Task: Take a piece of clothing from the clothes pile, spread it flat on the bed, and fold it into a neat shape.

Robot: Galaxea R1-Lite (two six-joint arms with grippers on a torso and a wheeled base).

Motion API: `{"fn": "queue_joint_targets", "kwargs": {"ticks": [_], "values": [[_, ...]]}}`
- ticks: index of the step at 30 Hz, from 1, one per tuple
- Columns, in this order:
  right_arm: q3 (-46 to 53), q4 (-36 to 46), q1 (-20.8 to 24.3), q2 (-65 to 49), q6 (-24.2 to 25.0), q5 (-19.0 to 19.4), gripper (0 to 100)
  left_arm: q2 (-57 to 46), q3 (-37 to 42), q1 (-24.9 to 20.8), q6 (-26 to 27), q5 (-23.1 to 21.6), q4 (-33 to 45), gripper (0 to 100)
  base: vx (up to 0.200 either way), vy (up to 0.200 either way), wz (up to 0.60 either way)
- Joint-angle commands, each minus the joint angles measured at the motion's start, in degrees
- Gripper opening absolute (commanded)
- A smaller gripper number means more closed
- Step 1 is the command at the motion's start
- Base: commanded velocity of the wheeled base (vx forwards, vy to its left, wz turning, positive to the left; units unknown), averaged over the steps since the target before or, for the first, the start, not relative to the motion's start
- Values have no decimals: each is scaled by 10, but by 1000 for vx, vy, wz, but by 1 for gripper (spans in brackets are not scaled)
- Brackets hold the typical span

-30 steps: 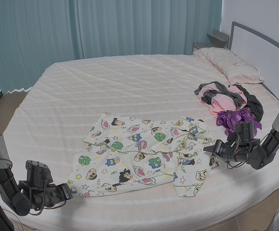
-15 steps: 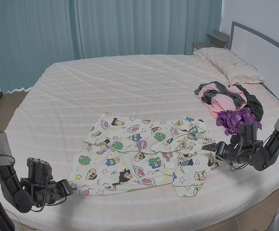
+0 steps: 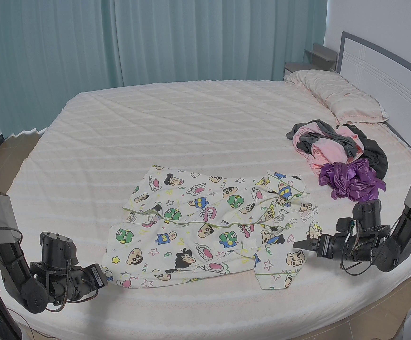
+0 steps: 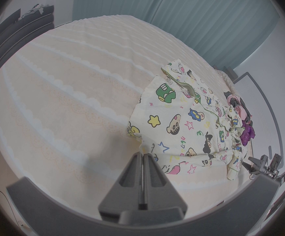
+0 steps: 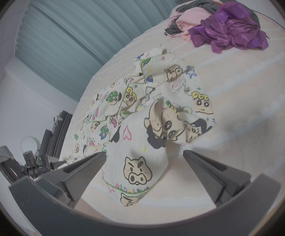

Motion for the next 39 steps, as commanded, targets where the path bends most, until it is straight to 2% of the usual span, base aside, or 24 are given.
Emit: {"fn": "queue_joint_targets", "kwargs": {"ticks": [1, 2, 15, 24, 28, 29, 34, 39], "values": [[2, -7, 15, 32, -12, 6, 100, 1, 1, 0, 0, 0, 0, 0, 0, 0, 0], [2, -9, 20, 35, -19, 9, 0, 1, 1, 0, 0, 0, 0, 0, 0, 0, 0], [-56, 10, 27, -12, -16, 9, 0, 1, -2, 2, -1, 2, 0, 0, 0, 0, 0], [-174, 166, 32, -37, -14, 8, 0, 1, -26, 25, -25, 4, 0, 0, 0, 0, 0], [-212, 229, 37, -38, 4, 4, 0, 2, -31, 33, -32, 4, 0, 0, 0, 0, 0], [-217, 247, 37, -37, 5, 4, 100, 3, -33, 36, -32, 4, 0, 0, 0, 0, 0], [-207, 276, 31, -43, 5, -2, 100, 11, -36, 38, -33, 4, 0, 0, 0, 0, 0], [-190, 274, -1, -57, 0, -5, 100, 18, -37, 38, -33, 4, -2, 0, 0, 0, 0]]}}
